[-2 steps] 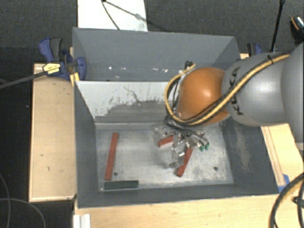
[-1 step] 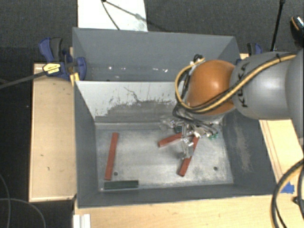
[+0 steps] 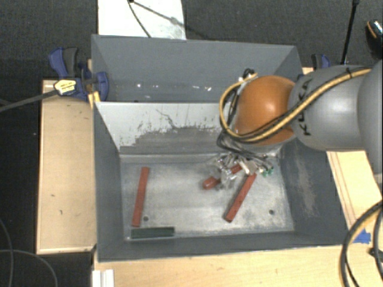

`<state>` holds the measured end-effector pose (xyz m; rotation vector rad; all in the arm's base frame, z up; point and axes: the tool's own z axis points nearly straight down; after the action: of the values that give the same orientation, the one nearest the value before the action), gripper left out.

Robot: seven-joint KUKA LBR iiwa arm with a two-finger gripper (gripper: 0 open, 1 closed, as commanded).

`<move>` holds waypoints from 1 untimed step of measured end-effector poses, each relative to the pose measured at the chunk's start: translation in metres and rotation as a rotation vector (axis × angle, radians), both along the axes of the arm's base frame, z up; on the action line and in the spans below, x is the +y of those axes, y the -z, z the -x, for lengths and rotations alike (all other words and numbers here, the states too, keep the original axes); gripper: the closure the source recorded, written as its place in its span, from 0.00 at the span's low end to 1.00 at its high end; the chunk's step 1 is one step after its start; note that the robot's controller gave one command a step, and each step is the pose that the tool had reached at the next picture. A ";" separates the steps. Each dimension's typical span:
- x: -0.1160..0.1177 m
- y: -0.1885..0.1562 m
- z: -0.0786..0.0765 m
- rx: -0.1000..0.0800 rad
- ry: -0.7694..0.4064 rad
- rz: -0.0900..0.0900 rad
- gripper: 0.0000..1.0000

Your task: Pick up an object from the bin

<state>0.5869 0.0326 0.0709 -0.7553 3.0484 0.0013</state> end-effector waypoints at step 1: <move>-0.084 -0.190 0.051 -0.009 -0.093 0.004 1.00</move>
Offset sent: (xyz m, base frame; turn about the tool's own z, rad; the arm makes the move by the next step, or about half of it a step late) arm -0.0525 -0.0818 0.1847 -0.0987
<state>0.5356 -0.0518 0.2609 -0.8936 3.0026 -0.0077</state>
